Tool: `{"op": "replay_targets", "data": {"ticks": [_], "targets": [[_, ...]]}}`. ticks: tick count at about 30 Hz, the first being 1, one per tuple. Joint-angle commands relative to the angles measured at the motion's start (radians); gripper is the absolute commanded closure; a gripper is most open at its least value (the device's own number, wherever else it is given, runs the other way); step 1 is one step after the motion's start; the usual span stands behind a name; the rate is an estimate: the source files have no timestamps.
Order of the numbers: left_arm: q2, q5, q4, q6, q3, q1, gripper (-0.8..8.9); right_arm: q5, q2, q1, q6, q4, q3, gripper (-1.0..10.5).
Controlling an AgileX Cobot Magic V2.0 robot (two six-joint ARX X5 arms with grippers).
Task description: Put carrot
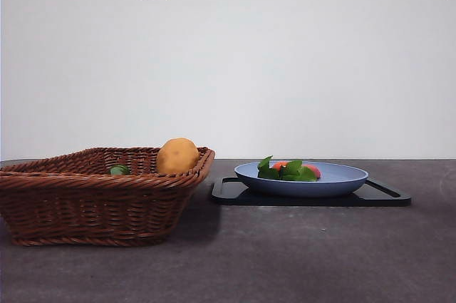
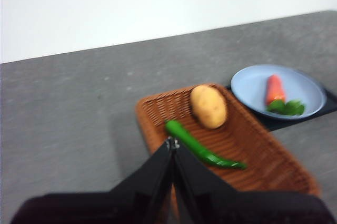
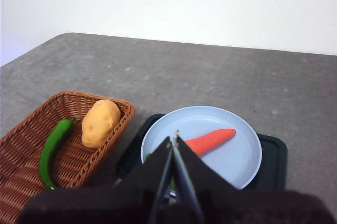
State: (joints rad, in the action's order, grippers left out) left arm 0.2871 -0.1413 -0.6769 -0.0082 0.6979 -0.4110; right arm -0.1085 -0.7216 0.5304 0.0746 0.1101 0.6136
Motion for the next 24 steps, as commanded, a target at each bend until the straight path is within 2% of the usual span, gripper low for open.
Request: {"op": "replay_targets", "data": {"ticks": [1,4,9,13,17,24], "targets": [[-0.059,-0.049,-0.004,0.075,-0.004,0.049,8.05,-0.005,-0.004,0.007,0.011,-0.012,0.008,9.4],[-0.124,-0.07,0.029,0.084,-0.051,0.149,8.05,-0.006,-0.004,0.006,0.011,-0.012,0.008,9.4],[-0.212,-0.063,0.219,0.088,-0.218,0.298,8.05,-0.003,-0.004,0.007,0.011,-0.012,0.008,9.4],[-0.264,0.023,0.364,0.072,-0.372,0.385,8.05,-0.006,-0.004,0.006,0.011,-0.012,0.008,9.4],[-0.265,0.065,0.442,0.061,-0.48,0.42,8.05,-0.004,-0.004,0.007,0.011,-0.012,0.008,9.4],[-0.268,0.064,0.453,0.061,-0.579,0.426,8.05,-0.004,-0.004,0.006,0.011,-0.012,0.008,9.4]]}}
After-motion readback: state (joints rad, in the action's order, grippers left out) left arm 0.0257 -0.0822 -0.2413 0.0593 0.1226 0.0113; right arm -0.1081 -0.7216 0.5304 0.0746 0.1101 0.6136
